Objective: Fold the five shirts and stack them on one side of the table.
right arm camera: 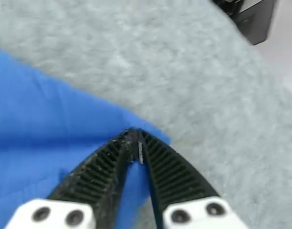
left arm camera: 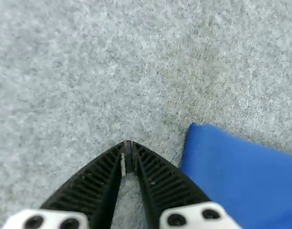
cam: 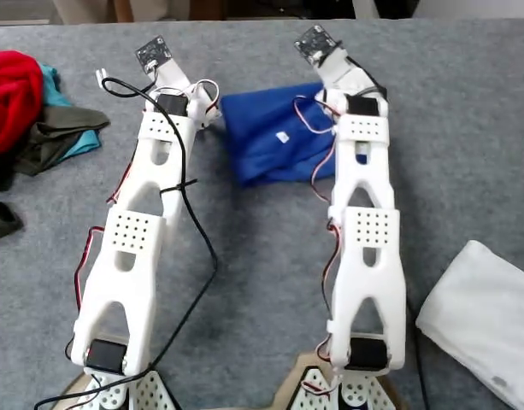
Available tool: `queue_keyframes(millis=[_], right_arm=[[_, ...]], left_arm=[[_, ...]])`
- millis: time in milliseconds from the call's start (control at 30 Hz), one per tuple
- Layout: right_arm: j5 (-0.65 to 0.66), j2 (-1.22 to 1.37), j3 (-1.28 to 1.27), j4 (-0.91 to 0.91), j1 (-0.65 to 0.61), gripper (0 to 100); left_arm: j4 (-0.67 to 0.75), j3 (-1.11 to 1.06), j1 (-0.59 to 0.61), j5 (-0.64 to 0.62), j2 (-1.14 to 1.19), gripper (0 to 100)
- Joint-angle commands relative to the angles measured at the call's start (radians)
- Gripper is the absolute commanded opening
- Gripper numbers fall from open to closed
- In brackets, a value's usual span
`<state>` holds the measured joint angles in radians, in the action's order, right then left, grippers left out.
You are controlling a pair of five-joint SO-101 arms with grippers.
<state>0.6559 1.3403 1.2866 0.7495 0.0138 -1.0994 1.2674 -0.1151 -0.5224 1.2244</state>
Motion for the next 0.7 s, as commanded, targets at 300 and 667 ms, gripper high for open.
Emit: queue_keyframes(millis=[300, 667], right_arm=[[0.014, -0.007, 0.381, 0.241, -0.062, 0.5], [0.020, -0.156, 0.208, 0.542, -0.151, 0.5]], left_arm=[[0.000, 0.051, -0.008, -0.005, -0.013, 2], [0.000, 0.051, -0.008, -0.005, -0.013, 2]])
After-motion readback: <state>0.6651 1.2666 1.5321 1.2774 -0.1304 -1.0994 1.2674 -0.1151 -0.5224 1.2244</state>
